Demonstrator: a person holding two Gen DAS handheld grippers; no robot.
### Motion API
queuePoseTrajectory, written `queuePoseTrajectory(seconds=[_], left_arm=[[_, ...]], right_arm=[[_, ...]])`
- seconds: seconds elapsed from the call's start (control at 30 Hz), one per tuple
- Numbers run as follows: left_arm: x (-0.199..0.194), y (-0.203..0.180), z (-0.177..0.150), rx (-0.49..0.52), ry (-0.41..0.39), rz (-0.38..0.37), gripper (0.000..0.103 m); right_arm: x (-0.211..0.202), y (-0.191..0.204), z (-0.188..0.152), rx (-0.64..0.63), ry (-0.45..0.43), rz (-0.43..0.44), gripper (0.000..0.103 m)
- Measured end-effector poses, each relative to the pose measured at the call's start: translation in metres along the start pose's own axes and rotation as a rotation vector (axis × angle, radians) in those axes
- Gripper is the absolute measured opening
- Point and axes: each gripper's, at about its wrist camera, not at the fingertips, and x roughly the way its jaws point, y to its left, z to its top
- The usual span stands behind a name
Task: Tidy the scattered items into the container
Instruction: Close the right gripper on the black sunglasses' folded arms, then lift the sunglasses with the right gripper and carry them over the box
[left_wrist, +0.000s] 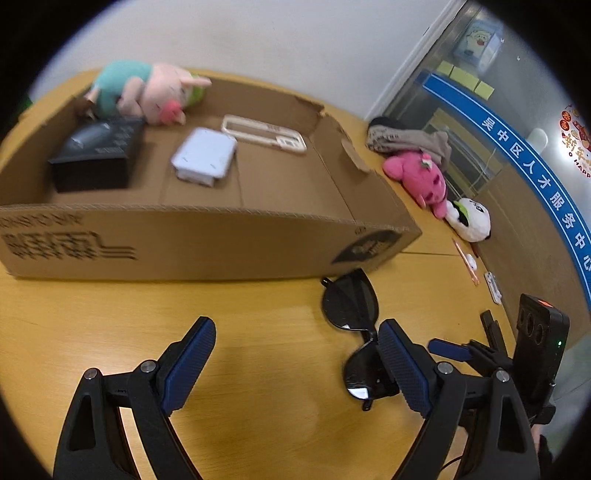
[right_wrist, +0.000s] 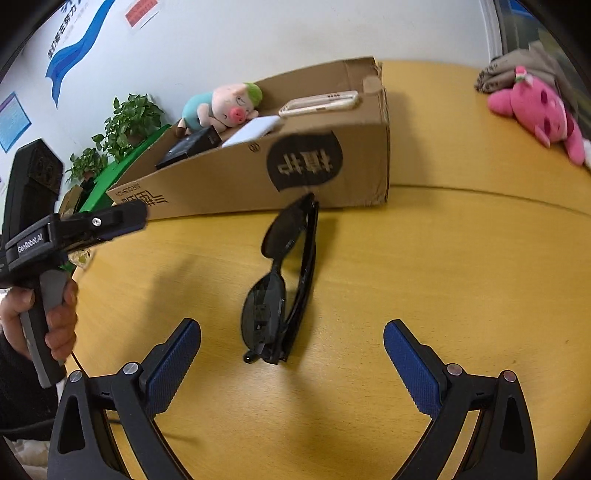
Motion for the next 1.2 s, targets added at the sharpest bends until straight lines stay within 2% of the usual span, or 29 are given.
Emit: queuePoseTrajectory(seconds=[0.17,0.23,0.3,0.37,0.43,0.47,0.53,0.57,0.6,0.7,0.8,1.03,1.2], left_arm=[[0.041,-0.016,-0.001,-0.01,0.114,-0.083,0.089],[0.057,-0.019,-0.001,-0.024,0.166,-0.092,0.077],[0.07,-0.023,-0.003,-0.025,0.202,-0.116,0.072],[0.076,-0.032,-0.005,0.006,0.215,-0.14,0.06],[0.083,-0.04,-0.008,0.039,0.243,-0.142,0.033],[0.083,-0.044,-0.01,0.066,0.236,-0.124,0.032],[0.082,-0.046,-0.012,0.087,0.228,-0.117,0.031],[0.081,-0.046,-0.013,0.082,0.225,-0.118,0.031],[0.079,-0.045,-0.013,0.076,0.223,-0.119,0.03],[0.07,-0.042,-0.015,0.068,0.206,-0.11,0.028],[0.051,-0.038,-0.014,0.063,0.166,-0.118,0.02],[0.009,-0.046,-0.002,0.09,0.08,-0.11,0.02],[-0.009,-0.057,0.016,0.118,0.026,-0.12,0.02]], right_arm=[[0.016,0.002,0.008,-0.006,0.003,0.05,0.097],[0.024,0.003,0.013,-0.01,0.006,0.069,0.091],[0.037,0.002,0.014,-0.004,0.039,0.094,0.071],[0.043,0.006,0.013,-0.019,0.044,0.11,0.059],[0.046,0.011,0.013,-0.039,0.051,0.119,0.044],[0.047,0.012,0.012,-0.04,0.052,0.127,0.038],[0.046,0.014,0.009,-0.045,0.041,0.128,0.038],[0.044,0.015,0.008,-0.053,0.036,0.131,0.034],[0.042,0.016,0.007,-0.057,0.031,0.146,0.023],[0.04,0.022,0.004,-0.07,0.026,0.144,0.023],[0.037,0.028,0.003,-0.07,0.019,0.157,0.023],[0.012,0.048,0.009,-0.092,-0.059,0.181,0.02],[-0.008,0.059,0.027,-0.129,-0.102,0.177,0.02]])
